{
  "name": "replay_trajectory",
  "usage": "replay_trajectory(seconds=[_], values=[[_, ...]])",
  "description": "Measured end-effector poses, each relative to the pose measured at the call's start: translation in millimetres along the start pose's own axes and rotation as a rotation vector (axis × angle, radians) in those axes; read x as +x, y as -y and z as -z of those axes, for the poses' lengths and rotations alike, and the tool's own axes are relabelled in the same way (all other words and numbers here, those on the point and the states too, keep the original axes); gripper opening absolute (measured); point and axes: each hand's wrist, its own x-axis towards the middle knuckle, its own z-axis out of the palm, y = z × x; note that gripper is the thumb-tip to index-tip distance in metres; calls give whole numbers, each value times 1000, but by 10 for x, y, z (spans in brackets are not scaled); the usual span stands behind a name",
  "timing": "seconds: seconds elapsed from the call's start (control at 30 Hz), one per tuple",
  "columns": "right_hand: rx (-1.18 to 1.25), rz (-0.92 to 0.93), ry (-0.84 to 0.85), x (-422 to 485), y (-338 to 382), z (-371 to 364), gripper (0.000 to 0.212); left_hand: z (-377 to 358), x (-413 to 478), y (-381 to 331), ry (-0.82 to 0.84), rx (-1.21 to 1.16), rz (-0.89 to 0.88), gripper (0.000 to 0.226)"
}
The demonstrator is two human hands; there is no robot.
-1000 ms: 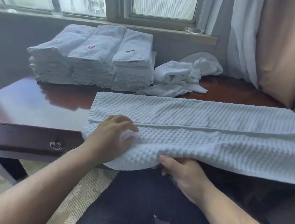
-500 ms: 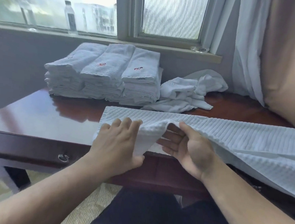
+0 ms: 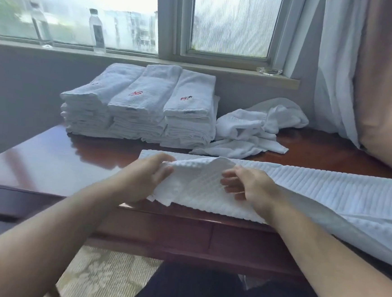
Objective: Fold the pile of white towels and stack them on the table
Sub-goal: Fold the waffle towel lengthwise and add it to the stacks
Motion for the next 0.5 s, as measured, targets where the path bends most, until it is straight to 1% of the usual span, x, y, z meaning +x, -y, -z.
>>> replay_trajectory(seconds=[0.03, 0.1, 0.13, 0.17, 0.2, 0.23, 0.33, 0.4, 0.47, 0.5], values=[[-184, 61, -3, 17, -64, 5, 42, 25, 42, 47, 97, -11, 1, 33], [-469, 164, 16, 29, -189, 25, 35, 51, 101, 143, 253, 46, -15, 75], [-543, 197, 24, 26, -231, 36, 33, 58, 119, 171, 298, 88, -41, 90], [-586, 224, 27, 28, -269, 47, 34, 64, 134, 192, 329, 114, -81, 97], [-609, 245, 23, 34, -299, 56, 34, 71, 148, 210, 349, 120, -122, 96], [-623, 258, 17, 45, -319, 64, 33, 85, 165, 224, 362, 120, -155, 90], [-674, 292, -3, 68, -324, 75, 31, 114, 194, 279, 352, 161, -212, 60], [-738, 334, -26, 89, -314, 68, 30, 89, 205, 340, 248, 174, -222, 41], [-784, 368, -55, 110, -299, 50, 29, 31, 214, 382, 63, 164, -217, 20], [-793, 371, -62, 117, -288, 40, 30, -1, 233, 392, -42, 141, -195, 18]])
